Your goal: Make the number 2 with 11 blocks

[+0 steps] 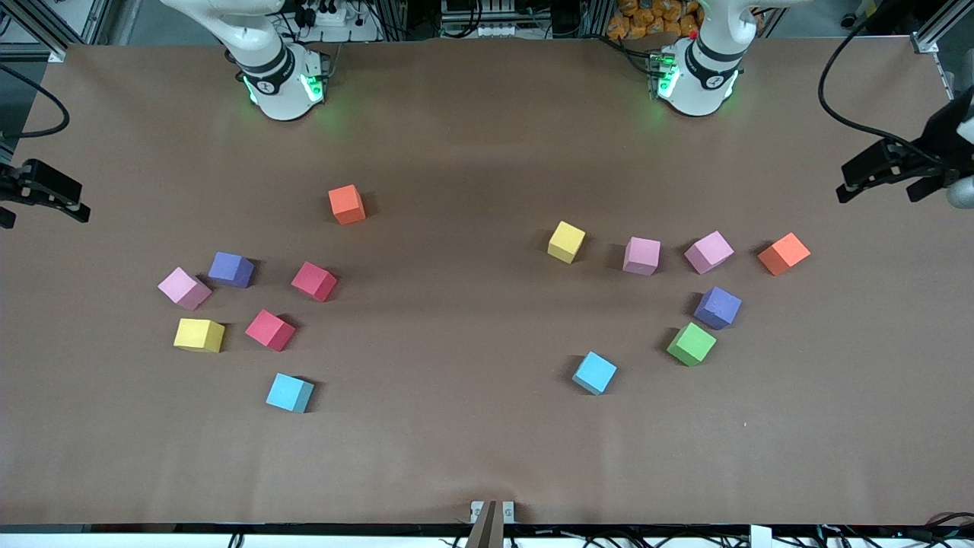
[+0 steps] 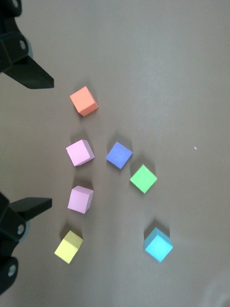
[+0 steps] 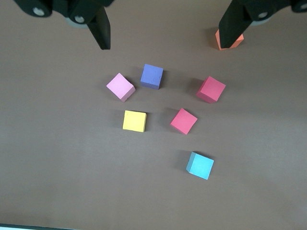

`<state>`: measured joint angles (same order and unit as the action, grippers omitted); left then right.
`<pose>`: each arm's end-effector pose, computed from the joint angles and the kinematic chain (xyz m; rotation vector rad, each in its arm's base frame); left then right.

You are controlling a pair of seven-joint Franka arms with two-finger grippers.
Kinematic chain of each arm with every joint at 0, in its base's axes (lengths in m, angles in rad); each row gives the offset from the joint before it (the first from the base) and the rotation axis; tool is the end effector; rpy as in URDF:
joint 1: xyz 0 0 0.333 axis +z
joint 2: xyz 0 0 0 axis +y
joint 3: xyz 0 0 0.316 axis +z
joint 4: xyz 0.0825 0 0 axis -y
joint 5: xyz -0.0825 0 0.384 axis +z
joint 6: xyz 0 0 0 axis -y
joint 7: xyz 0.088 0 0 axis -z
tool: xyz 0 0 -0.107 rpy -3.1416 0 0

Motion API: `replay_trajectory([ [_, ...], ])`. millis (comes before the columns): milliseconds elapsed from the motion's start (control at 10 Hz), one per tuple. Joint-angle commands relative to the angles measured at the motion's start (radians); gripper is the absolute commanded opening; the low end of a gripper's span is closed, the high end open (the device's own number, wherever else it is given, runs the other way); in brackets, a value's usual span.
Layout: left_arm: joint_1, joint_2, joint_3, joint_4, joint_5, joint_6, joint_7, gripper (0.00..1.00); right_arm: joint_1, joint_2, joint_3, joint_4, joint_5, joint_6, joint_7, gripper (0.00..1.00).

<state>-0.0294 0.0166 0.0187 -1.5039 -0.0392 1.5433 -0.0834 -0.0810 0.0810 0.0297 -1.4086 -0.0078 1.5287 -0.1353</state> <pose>0.5574 -0.0103 0.6444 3.0996 0.1103 0.0325 0.5751 -0.0312 0.6512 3.1293 0.1305 0.0602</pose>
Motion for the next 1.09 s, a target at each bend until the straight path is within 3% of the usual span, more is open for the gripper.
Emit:
replay_trajectory([
  [0,0.046,0.051,0.003,-0.018,-0.019,-0.009,-0.003,1.00,-0.010,-0.023,0.007,-0.015,0.014,-0.018,-0.004,1.00],
  [199,0.022,0.098,-0.002,-0.092,-0.013,0.048,-0.033,1.00,-0.006,-0.018,0.007,-0.016,0.012,-0.018,-0.016,1.00],
  [398,0.023,0.101,-0.022,-0.258,-0.013,0.283,-0.042,1.00,-0.005,-0.017,0.007,-0.013,0.009,-0.013,-0.015,1.00],
  [498,0.017,0.132,-0.023,-0.297,-0.008,0.358,-0.086,1.00,-0.005,-0.017,0.007,-0.015,0.009,-0.018,-0.015,1.00],
  [697,-0.021,0.215,-0.031,-0.311,0.011,0.444,-0.207,1.00,-0.005,-0.014,0.009,-0.016,0.011,-0.018,-0.001,1.00],
  [995,-0.056,0.203,-0.032,-0.441,0.041,0.501,-0.379,1.00,0.009,0.009,0.010,-0.027,0.019,-0.018,-0.012,1.00],
])
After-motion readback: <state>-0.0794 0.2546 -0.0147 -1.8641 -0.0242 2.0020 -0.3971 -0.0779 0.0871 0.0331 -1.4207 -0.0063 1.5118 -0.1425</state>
